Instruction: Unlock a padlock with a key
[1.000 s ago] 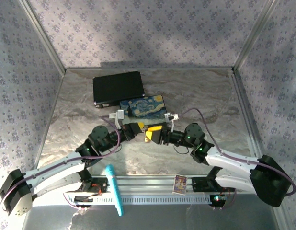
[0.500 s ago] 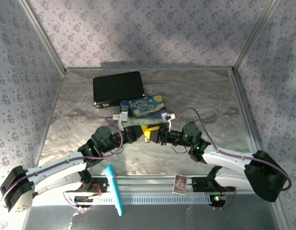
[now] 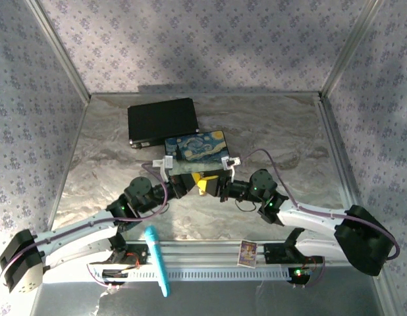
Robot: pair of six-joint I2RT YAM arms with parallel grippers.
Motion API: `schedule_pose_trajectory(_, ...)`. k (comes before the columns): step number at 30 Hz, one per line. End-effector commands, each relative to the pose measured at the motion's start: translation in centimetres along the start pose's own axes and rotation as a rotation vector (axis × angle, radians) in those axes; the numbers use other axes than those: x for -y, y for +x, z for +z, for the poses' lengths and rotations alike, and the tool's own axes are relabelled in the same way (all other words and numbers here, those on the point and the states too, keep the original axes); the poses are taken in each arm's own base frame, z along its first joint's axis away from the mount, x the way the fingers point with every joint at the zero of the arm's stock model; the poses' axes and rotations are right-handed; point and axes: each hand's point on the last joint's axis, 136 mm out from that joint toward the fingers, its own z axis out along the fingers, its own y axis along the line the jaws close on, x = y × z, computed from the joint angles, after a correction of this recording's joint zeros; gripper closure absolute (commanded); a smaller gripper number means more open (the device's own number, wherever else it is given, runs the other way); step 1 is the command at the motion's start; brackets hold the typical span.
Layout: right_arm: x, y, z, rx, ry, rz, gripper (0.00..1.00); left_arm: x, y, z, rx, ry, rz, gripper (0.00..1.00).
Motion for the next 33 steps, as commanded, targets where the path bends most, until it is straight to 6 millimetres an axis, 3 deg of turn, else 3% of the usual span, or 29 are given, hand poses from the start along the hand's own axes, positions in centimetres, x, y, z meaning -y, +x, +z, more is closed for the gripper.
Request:
schedule_pose_trajectory(1,-0.1,-0.1,-0.3,0.020,-0.006,-0.002,1.00,0.4,-1.4,-0.5,0.074,0.008,-0.005,1.00)
schedule_pose_trajectory(2,-0.2,-0.1,-0.4,0.019,-0.004,-0.005,1.00,0.1,-1.4,-0.5,0.075,-0.011,-0.003,0.97)
schedule_pose_trajectory(3,-0.1,-0.1,-0.4,0.018,0.000,-0.007,1.00,-0.4,-1.5,-0.5,0.084,-0.037,-0.008,0.81)
schedule_pose_trajectory(5,0.4,0.1,-0.7,0.014,0.035,-0.011,1.00,-1.8,-1.9,-1.0,0.125,-0.093,-0.033,0.29)
schedule_pose_trajectory(6,0.9,0.3,-0.9,0.008,0.058,-0.009,1.00,-2.3,-2.2,-1.2,0.147,-0.112,-0.041,0.09)
schedule_pose_trajectory(7,1.6,0.4,-1.2,0.008,0.091,-0.005,1.00,-2.9,-2.4,-1.6,0.166,-0.138,-0.045,0.00)
schedule_pose_trajectory(13,7.3,1.7,-4.1,-0.014,0.393,0.036,1.00,-6.8,-2.1,-2.8,0.121,-0.429,0.014,0.03)
schedule_pose_trajectory(17,10.3,2.7,-6.8,-0.037,0.607,0.032,1.00,-9.7,-0.1,-1.9,0.012,-0.562,0.083,0.16)
schedule_pose_trajectory(20,12.0,3.1,-8.5,-0.035,0.723,0.044,1.00,-10.6,1.2,-0.3,-0.099,-0.624,0.237,0.17)
schedule_pose_trajectory(26,13.3,3.6,-9.8,-0.032,0.793,0.062,1.00,-13.4,4.4,3.6,-0.253,-0.665,0.374,0.26)
schedule_pose_trajectory(33,13.8,4.2,-10.6,-0.011,0.799,0.085,1.00,-15.5,4.6,5.4,-0.222,-0.659,0.417,0.27)
